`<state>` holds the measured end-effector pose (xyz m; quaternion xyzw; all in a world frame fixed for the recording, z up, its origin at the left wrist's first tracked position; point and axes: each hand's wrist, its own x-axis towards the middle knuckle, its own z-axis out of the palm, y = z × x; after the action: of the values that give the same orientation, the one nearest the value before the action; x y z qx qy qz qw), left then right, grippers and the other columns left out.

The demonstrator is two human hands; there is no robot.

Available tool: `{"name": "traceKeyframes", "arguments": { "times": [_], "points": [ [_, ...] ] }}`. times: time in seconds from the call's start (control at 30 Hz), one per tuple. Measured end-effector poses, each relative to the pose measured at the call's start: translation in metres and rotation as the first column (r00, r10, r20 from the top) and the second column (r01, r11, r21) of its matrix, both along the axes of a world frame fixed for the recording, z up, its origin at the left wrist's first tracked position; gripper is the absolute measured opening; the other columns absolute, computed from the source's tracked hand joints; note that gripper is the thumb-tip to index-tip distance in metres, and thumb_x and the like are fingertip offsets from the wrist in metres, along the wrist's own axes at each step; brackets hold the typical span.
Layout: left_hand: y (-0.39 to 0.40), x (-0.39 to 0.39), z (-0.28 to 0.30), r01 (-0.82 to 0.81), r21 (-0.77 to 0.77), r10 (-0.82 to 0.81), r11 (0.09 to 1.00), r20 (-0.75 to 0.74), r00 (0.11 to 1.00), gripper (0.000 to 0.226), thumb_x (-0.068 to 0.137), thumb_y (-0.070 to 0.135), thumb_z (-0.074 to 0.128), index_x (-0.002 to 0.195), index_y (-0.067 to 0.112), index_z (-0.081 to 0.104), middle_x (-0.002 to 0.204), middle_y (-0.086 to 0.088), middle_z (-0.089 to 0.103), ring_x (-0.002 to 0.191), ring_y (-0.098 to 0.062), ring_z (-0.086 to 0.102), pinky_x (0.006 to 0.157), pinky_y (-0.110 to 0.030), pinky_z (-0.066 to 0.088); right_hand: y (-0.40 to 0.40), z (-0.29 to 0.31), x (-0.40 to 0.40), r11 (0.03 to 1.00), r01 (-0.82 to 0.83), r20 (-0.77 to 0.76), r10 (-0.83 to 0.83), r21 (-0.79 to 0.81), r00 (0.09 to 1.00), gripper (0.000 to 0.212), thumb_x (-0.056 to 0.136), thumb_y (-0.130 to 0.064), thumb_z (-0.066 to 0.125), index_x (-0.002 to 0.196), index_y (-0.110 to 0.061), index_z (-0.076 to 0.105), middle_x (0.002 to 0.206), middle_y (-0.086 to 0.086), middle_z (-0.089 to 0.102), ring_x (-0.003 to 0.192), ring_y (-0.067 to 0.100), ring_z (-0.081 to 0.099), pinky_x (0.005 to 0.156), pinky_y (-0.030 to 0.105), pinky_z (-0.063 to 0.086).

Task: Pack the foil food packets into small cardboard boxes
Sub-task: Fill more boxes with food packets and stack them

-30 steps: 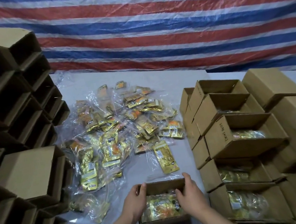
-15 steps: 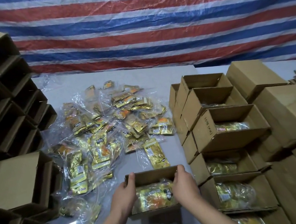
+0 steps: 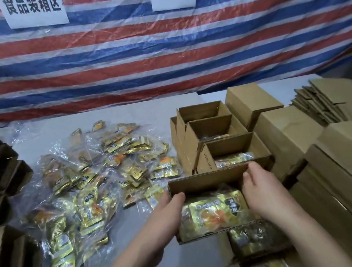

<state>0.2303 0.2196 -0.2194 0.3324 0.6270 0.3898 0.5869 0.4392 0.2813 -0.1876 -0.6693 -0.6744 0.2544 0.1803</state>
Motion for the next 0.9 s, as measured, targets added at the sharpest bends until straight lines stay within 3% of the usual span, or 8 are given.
{"name": "traceKeyframes", "arguments": {
  "times": [0.13, 0.27, 0.37, 0.47, 0.53, 0.67, 0.8, 0.9],
  "points": [
    [0.020, 0.039, 0.002, 0.085, -0.010, -0.086, 0.996, -0.037, 0.996, 0.033, 0.092, 0.040, 0.032, 0.118, 0.035, 0.051, 0.123, 0.000, 0.061, 0.117, -0.025, 0.055, 0.106, -0.050, 0.043, 0.011, 0.006, 0.036, 0.997, 0.067, 0.020, -0.067, 0.034, 0.998, 0.022, 0.106, -0.023, 0.040, 0.084, -0.025, 0.044, 0.080, -0.005, 0.057, 0.068, 0.004, 0.055, 0.049, 0.019, 0.032],
    [0.041, 0.070, -0.003, 0.094, -0.006, -0.095, 0.996, -0.047, 0.994, 0.045, 0.096, 0.035, 0.028, 0.138, 0.025, 0.042, 0.138, -0.005, 0.054, 0.127, -0.027, 0.050, 0.109, -0.050, 0.039, 0.032, 0.002, 0.061, 0.991, 0.132, 0.055, -0.133, 0.013, 0.990, 0.005, 0.103, -0.019, 0.043, 0.101, -0.024, 0.044, 0.083, -0.012, 0.049, 0.072, 0.000, 0.048, 0.054, 0.018, 0.033],
    [0.058, 0.083, -0.008, 0.086, -0.056, -0.087, 0.995, -0.029, 0.996, 0.048, 0.096, 0.034, 0.026, 0.141, 0.019, 0.037, 0.145, -0.008, 0.046, 0.132, -0.029, 0.045, 0.112, -0.051, 0.036, 0.044, -0.001, 0.067, 0.985, 0.171, 0.128, -0.174, 0.032, 0.976, 0.010, 0.100, -0.012, 0.047, 0.105, -0.020, 0.049, 0.093, -0.004, 0.055, 0.081, 0.015, 0.055, 0.068, 0.025, 0.041],
    [0.067, 0.092, -0.014, 0.076, -0.076, -0.079, 0.994, -0.029, 0.996, 0.039, 0.097, 0.031, 0.026, 0.129, 0.018, 0.044, 0.133, -0.010, 0.052, 0.123, -0.028, 0.050, 0.110, -0.050, 0.038, 0.053, -0.005, 0.066, 0.981, 0.184, 0.175, -0.193, 0.067, 0.965, 0.020, 0.096, -0.004, 0.049, 0.111, -0.011, 0.059, 0.106, 0.011, 0.065, 0.100, 0.031, 0.062, 0.082, 0.033, 0.048],
    [0.070, 0.097, -0.017, 0.064, -0.087, -0.067, 0.994, -0.032, 0.997, 0.041, 0.098, 0.029, 0.026, 0.133, 0.017, 0.042, 0.136, -0.012, 0.050, 0.126, -0.029, 0.047, 0.111, -0.050, 0.036, 0.057, -0.009, 0.064, 0.979, 0.180, 0.199, -0.195, 0.093, 0.960, 0.019, 0.093, -0.001, 0.051, 0.105, -0.013, 0.059, 0.102, 0.010, 0.066, 0.098, 0.032, 0.064, 0.084, 0.036, 0.051],
    [0.074, 0.104, -0.021, 0.053, -0.122, -0.058, 0.991, -0.033, 0.998, 0.052, 0.098, 0.027, 0.024, 0.148, 0.015, 0.028, 0.155, -0.016, 0.032, 0.139, -0.034, 0.034, 0.115, -0.050, 0.030, 0.068, -0.022, 0.060, 0.973, 0.156, 0.232, -0.193, 0.169, 0.953, 0.017, 0.090, 0.001, 0.054, 0.092, -0.015, 0.050, 0.086, 0.006, 0.059, 0.091, 0.033, 0.065, 0.075, 0.035, 0.050],
    [0.082, 0.107, -0.022, 0.037, -0.132, -0.044, 0.991, -0.045, 0.998, 0.038, 0.099, 0.025, 0.024, 0.131, 0.013, 0.041, 0.134, -0.015, 0.047, 0.106, -0.023, 0.048, 0.096, -0.038, 0.041, 0.074, -0.036, 0.061, 0.967, 0.160, 0.256, -0.209, 0.201, 0.944, 0.024, 0.092, 0.002, 0.052, 0.114, -0.007, 0.056, 0.104, 0.011, 0.066, 0.094, 0.031, 0.066, 0.077, 0.037, 0.054],
    [0.086, 0.110, -0.025, 0.053, -0.134, -0.058, 0.990, -0.036, 0.998, 0.036, 0.100, 0.024, 0.024, 0.131, 0.014, 0.040, 0.122, -0.009, 0.049, 0.096, -0.018, 0.047, 0.085, -0.034, 0.041, 0.075, -0.045, 0.063, 0.966, 0.152, 0.252, -0.203, 0.208, 0.946, 0.028, 0.093, 0.001, 0.053, 0.120, -0.006, 0.056, 0.108, 0.011, 0.066, 0.097, 0.029, 0.067, 0.078, 0.036, 0.055]
  ]
}}
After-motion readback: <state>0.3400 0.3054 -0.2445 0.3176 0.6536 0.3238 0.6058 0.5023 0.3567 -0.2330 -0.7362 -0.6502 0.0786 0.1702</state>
